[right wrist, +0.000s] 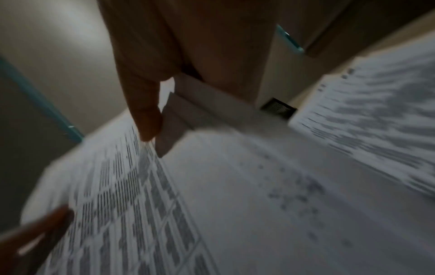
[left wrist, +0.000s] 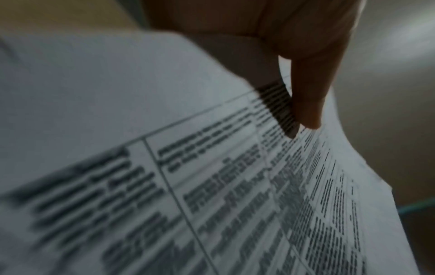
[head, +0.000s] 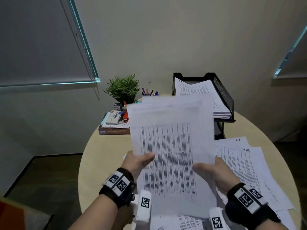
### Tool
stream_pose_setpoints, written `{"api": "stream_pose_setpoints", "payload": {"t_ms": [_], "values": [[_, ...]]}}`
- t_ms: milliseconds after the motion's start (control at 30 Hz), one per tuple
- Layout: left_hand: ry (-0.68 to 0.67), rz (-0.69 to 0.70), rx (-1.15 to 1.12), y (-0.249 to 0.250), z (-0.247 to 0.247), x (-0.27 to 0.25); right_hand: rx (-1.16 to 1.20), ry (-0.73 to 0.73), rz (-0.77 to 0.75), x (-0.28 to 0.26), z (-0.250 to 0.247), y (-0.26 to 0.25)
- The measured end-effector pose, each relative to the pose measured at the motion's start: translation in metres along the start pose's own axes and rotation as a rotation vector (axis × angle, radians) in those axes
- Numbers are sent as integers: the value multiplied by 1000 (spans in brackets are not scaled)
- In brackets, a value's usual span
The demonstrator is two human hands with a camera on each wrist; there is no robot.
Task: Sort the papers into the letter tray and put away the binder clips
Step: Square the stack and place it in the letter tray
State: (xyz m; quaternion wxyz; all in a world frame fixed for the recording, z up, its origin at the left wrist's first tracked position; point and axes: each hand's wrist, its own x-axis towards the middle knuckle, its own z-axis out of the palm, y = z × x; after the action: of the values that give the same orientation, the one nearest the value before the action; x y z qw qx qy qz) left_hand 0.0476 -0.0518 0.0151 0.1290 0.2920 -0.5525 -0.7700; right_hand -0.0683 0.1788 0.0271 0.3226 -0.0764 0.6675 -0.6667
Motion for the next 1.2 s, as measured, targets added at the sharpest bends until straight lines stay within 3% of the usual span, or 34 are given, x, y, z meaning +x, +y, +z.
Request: {"api": "stream_pose_setpoints", "payload": {"t_ms": [200, 433, 567, 667, 867, 1067, 1200], "values": [[-86, 427, 50, 61, 19, -5, 59, 82, -338, 1, 8, -46], [-50, 355, 72, 33, 24, 1, 13, 30, -447, -1, 16, -36], [0, 425, 31, 42, 33, -3, 46, 75, -496, -5, 19, -46], [-56, 501, 13, 50, 32, -7, 74, 88, -551, -7, 15, -55], [11, 286, 126, 18, 34, -5, -43, 108, -347, 4, 16, -17], [-10, 346, 81, 27, 38, -3, -3, 105, -457, 2, 13, -35], [52, 47, 245, -8, 32, 7, -122, 206, -161, 14, 12, 2]]}}
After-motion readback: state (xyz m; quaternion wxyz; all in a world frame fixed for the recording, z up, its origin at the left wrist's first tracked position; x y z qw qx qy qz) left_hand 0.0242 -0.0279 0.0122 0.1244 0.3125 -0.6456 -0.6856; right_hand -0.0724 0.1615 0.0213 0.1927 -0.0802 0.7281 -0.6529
